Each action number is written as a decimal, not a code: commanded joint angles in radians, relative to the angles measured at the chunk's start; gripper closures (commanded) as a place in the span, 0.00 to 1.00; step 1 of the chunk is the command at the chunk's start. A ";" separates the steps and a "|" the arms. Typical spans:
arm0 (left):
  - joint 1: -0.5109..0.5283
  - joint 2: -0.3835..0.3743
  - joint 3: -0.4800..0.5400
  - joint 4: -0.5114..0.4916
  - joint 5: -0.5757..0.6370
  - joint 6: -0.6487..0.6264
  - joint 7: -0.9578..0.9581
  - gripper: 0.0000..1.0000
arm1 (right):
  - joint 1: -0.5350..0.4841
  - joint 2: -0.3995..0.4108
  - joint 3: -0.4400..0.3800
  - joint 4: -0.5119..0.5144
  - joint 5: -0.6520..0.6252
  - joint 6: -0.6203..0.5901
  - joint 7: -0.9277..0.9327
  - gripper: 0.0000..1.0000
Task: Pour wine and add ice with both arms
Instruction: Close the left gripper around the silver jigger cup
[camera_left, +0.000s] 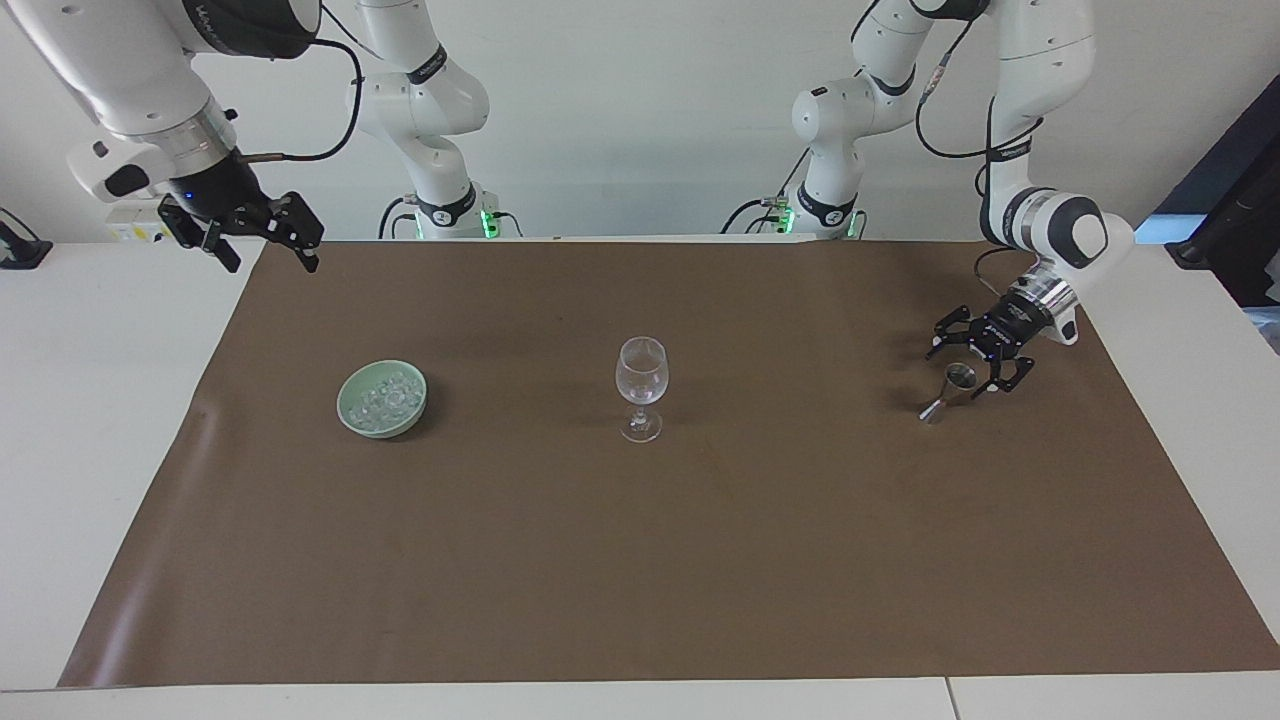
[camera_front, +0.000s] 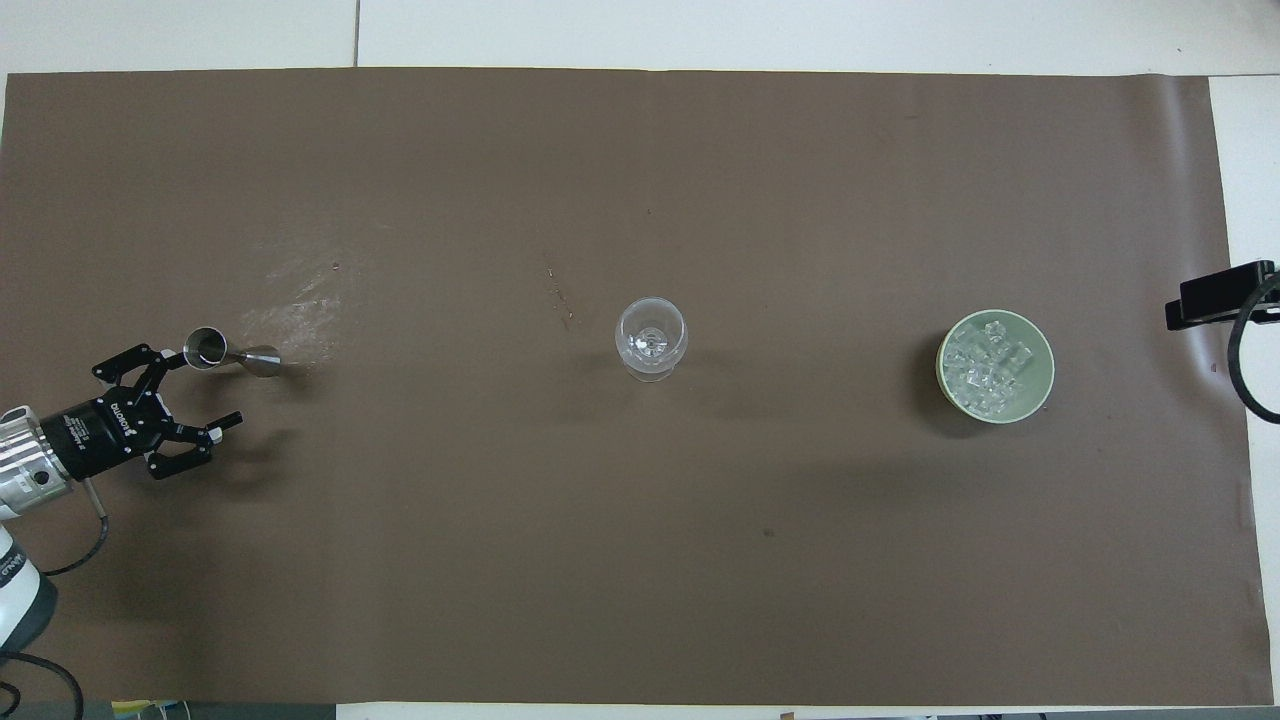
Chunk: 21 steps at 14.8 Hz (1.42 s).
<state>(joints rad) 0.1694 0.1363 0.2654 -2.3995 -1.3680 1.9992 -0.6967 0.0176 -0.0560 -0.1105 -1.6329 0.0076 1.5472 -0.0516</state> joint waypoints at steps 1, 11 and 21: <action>-0.047 -0.030 0.000 -0.036 -0.065 0.078 0.016 0.00 | -0.015 -0.010 0.008 -0.012 0.005 -0.010 -0.014 0.00; -0.099 -0.007 0.000 -0.023 -0.121 0.155 0.017 0.04 | -0.015 -0.012 0.008 -0.012 0.005 -0.009 -0.014 0.00; -0.099 -0.009 0.000 -0.012 -0.155 0.148 0.020 0.27 | -0.015 -0.010 0.008 -0.012 0.005 -0.010 -0.014 0.00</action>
<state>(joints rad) 0.0833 0.1352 0.2612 -2.4078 -1.4879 2.1291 -0.6921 0.0176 -0.0560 -0.1105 -1.6329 0.0076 1.5472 -0.0516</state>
